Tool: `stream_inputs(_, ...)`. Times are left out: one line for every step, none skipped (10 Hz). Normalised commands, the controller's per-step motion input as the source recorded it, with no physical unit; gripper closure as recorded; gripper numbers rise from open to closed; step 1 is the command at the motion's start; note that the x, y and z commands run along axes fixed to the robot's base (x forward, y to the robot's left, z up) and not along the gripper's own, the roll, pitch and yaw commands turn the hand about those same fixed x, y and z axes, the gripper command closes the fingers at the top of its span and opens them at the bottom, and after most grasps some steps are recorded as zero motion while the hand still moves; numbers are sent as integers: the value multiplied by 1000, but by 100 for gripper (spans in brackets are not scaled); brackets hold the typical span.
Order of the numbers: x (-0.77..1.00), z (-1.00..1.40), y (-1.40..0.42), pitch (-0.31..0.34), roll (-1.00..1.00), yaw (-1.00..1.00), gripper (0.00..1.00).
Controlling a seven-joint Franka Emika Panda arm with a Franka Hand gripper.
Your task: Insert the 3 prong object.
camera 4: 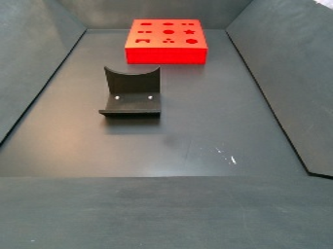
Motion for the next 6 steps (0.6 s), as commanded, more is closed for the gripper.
stream_inputs(0, 0, 0, -11, -27, 0, 100)
stream_inputs(0, -46, 0, -74, -101, -69, 100)
stream_inputs(0, -23, 0, -73, -103, -74, 100)
stream_inputs(60, -31, -11, 9, 0, 0, 100)
stream_inputs(189, -123, 0, -20, -176, -877, 100)
stream_inputs(9, -234, 0, 0, -80, -1000, 100)
